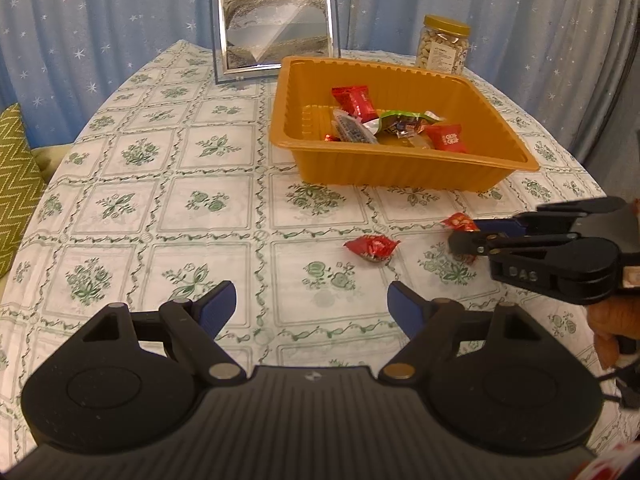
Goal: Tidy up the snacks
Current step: 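Grasp the red candy with the right tool while the left tool approaches the other red candy, then grasp the small red candy with the left tool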
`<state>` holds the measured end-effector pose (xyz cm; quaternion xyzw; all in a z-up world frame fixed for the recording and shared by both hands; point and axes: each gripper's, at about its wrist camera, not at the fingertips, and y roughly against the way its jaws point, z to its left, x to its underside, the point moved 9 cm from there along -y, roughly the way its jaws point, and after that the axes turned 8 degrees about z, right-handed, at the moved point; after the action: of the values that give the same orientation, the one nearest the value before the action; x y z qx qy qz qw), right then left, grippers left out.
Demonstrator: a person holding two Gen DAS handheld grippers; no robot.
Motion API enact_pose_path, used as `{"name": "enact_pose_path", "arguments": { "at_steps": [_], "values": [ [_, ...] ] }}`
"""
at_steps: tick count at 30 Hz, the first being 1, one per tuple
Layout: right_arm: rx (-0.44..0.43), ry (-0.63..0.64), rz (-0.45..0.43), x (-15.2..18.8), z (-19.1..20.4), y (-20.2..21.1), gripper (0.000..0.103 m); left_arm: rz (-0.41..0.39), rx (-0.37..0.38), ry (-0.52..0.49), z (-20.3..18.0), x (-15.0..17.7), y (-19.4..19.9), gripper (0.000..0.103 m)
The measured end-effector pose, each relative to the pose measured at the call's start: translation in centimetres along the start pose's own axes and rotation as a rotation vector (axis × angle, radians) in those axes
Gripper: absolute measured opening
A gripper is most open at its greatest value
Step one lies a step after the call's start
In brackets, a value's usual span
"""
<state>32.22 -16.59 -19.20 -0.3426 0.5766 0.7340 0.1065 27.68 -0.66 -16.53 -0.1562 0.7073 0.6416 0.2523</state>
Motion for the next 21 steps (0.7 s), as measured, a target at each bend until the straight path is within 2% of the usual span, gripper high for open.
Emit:
{"name": "enact_pose_path", "arguments": {
  "at_steps": [3,8,14,16,20,21],
  "values": [
    [0.004,-0.095,-0.011,0.5,-1.0,1.2,0.021,-0.010,0.011,-0.026,-0.8,-0.6,-0.6,0.081],
    [0.005,-0.158,-0.016,1.7,-1.8,2.9,0.021,-0.028,0.014,-0.106,-2.7,-1.8,-2.1,0.078],
    [0.014,-0.188,-0.016,2.7,-2.2,3.7,0.021,-0.023,0.000,-0.206,-4.5,-2.1,-4.4,0.059],
    [0.014,-0.193,-0.013,2.9,-2.2,3.7,0.021,-0.026,-0.009,-0.227,-4.7,-2.3,-4.8,0.050],
    [0.011,-0.204,-0.008,3.0,-2.3,3.6,0.021,-0.032,-0.015,-0.244,-4.9,-2.6,-5.5,0.038],
    [0.012,-0.204,-0.009,3.0,-2.3,3.6,0.021,-0.032,-0.013,-0.249,-4.9,-2.6,-5.6,0.031]
  ]
}}
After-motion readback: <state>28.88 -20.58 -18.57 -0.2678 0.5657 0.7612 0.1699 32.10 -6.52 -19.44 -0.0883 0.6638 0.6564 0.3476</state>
